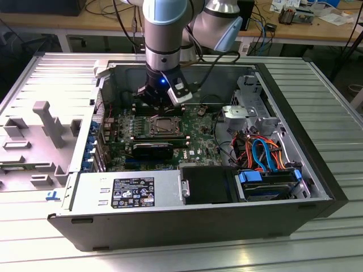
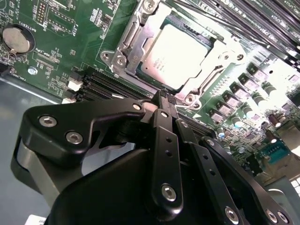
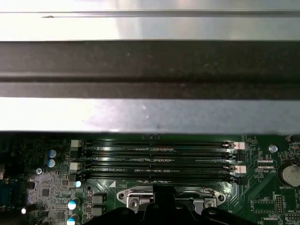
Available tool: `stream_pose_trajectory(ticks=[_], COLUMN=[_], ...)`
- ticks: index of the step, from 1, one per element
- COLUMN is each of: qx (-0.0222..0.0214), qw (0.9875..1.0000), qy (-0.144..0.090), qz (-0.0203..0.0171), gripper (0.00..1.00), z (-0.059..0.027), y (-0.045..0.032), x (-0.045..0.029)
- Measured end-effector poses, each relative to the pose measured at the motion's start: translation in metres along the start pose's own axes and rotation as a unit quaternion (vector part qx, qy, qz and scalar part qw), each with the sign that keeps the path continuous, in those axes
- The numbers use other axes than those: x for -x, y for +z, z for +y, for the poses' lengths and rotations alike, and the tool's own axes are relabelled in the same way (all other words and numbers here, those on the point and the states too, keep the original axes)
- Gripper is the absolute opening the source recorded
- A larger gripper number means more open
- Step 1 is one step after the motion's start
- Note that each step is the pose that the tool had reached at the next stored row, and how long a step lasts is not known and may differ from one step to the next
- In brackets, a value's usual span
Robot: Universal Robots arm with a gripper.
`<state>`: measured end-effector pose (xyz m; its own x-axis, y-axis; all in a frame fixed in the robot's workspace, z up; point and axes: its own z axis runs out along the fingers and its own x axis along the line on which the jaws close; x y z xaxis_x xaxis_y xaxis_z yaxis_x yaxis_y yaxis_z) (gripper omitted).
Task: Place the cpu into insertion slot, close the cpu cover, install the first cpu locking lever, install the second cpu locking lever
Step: 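Install the first cpu locking lever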
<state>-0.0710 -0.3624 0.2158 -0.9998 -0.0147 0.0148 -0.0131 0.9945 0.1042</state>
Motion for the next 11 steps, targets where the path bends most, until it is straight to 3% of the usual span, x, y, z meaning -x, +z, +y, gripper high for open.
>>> stream_pose_trajectory(ticks=[11], qx=[-0.0004], qw=[1.0000], qy=[0.000], qz=[0.0000], gripper=[0.11], z=[-0.0004], y=[0.0030], x=[0.0076])
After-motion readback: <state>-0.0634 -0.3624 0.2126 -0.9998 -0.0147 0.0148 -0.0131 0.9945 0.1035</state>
